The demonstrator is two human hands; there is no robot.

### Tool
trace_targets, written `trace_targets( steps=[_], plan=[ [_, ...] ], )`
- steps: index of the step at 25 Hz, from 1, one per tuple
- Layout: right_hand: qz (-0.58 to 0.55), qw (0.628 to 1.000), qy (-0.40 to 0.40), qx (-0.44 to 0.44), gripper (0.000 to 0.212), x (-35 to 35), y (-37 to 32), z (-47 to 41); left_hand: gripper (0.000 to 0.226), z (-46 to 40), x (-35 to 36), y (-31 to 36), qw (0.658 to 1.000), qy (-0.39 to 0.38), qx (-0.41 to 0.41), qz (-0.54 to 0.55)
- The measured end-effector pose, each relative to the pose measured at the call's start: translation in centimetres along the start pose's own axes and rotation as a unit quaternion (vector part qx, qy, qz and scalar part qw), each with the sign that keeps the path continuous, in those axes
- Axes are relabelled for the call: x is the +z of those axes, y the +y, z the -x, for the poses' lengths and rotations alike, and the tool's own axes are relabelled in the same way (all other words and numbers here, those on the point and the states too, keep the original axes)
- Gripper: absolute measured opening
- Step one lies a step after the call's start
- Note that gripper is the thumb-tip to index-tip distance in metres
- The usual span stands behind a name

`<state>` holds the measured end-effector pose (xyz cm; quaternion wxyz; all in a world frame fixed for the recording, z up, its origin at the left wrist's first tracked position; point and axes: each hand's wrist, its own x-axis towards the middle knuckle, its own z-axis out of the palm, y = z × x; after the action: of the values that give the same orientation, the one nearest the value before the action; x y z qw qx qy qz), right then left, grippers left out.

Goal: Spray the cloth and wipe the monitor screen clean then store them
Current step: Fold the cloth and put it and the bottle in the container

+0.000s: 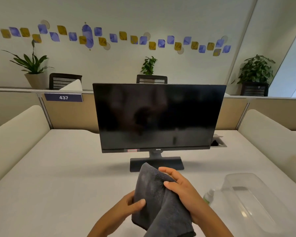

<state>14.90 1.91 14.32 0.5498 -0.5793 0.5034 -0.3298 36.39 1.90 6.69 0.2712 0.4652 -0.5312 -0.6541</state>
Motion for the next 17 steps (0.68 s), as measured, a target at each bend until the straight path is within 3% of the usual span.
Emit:
trace_targets(
  steps=[6,10,14,17],
  plan=[
    [0.070,0.997,-0.039,-0.006,0.030,-6.0,2.7,3.7,0.051,1.4,5.5,1.0,0.992,0.114,0.033,-0.033],
    [0.149,0.987,-0.068,0.000,0.034,-8.1,4.3,5.7,0.037,2.5,8.2,1.6,0.992,0.109,0.045,-0.044],
    [0.207,0.976,-0.073,0.001,0.049,-9.6,5.0,6.2,0.030,3.7,10.1,1.3,0.992,0.115,0.054,-0.007],
    [0.239,0.961,-0.136,0.037,0.067,-10.3,5.6,6.4,0.028,4.5,10.1,1.0,0.987,0.145,0.060,0.039]
  ],
)
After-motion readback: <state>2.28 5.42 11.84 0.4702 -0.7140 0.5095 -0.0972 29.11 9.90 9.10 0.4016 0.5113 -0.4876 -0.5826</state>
